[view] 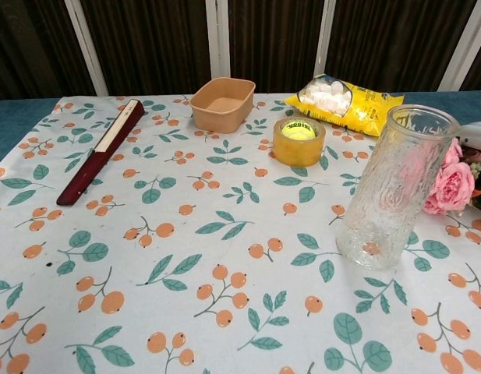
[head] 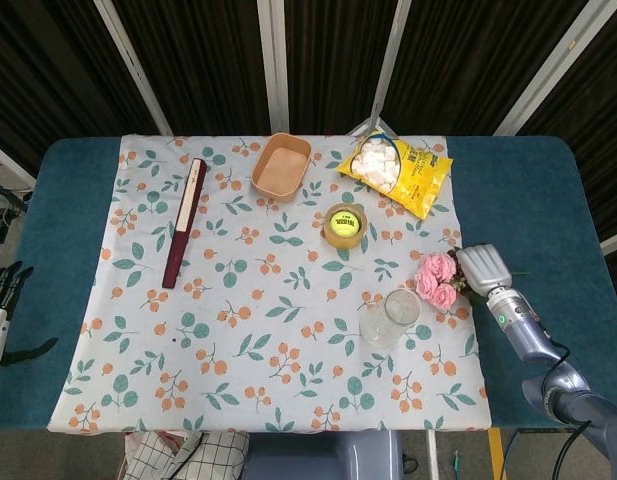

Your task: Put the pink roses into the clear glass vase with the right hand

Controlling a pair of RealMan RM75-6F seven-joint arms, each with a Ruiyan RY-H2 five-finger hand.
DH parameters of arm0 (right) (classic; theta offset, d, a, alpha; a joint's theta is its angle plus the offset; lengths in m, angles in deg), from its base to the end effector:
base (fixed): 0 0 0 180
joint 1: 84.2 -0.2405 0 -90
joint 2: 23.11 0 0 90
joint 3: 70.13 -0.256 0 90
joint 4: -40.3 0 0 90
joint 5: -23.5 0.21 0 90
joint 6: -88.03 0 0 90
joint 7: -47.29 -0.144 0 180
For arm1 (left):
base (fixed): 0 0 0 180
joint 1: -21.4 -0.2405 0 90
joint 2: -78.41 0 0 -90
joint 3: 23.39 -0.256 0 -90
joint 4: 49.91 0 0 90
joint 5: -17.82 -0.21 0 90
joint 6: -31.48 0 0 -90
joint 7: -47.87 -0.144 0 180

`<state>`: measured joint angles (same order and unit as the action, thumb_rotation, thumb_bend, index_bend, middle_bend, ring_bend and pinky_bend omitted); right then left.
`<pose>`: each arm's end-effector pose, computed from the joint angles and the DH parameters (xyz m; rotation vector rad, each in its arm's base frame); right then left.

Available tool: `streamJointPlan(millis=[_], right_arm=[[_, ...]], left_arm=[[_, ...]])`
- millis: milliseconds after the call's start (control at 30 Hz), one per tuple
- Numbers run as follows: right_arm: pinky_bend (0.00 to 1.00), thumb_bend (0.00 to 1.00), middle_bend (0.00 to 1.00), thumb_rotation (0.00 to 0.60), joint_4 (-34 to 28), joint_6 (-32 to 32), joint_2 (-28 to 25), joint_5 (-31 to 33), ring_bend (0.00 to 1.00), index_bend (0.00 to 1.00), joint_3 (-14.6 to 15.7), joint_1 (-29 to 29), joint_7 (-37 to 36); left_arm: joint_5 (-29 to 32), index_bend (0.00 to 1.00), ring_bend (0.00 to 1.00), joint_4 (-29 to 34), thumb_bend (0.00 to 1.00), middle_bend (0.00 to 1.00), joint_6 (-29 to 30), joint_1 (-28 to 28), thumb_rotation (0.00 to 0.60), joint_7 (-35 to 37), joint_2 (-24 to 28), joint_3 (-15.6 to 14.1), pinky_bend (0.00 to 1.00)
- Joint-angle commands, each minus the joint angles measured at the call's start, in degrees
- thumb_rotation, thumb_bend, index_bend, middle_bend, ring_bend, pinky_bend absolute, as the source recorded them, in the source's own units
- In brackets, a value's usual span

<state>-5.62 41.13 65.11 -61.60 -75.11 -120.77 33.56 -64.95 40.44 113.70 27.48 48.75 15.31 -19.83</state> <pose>-0.3147 -0.3867 0.0500 1.7934 -0.8894 0.6421 -0.3244 0.1910 0.1673 -1.3723 -0.9121 -0.8491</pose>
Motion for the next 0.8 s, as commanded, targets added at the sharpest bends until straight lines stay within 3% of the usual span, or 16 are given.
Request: streamJointPlan(millis=[33, 200, 333, 500, 800], right_arm=[[0.49, 0.38, 0.61, 0.600, 0.63, -1.63, 0.06, -0.85, 0.57, 0.66, 0.56, 0.26, -1.77], [0.49, 0.38, 0.61, 0.600, -1.22, -4.98, -1.94, -0.92, 0.57, 0.66, -0.05, 1.10, -3.97], [0.49, 0.38, 0.61, 0.600, -6.52, -9.92, -6.05, -0.06, 0.57, 0.66, -1.95, 2.61, -6.46], [0.49, 0.38, 0.61, 0.600, -17.32, -14.17, -12.79, 3.44, 0.57, 0.66, -5.98, 4.68, -10.75], [0.49, 0.38, 0.61, 0.600, -39.14, -15.14, -26.85, 12.94, 0.57, 0.66, -14.76, 7.99, -22.78]], left_arm=[[-0.06, 0.00, 0.00, 0.08, 0.00, 0.00, -0.09, 0.05, 0.600, 0.16, 0.06, -0.05, 0.00], [-0.31, 0.00, 0.00, 0.20, 0.00, 0.00, -0.14, 0.09, 0.600, 0.52, 0.17, -0.17, 0.00], [-0.51, 0.00, 0.00, 0.26, 0.00, 0.00, -0.15, 0.10, 0.600, 0.85, 0.28, -0.30, 0.00], [-0.70, 0.00, 0.00, 0.42, 0.00, 0.00, -0.04, 0.05, 0.600, 1.26, 0.34, -0.40, 0.00], [-1.37, 0.00, 0.00, 0.26, 0.00, 0.00, 0.87, -0.21, 0.600, 1.34, 0.14, -0.55, 0.00]])
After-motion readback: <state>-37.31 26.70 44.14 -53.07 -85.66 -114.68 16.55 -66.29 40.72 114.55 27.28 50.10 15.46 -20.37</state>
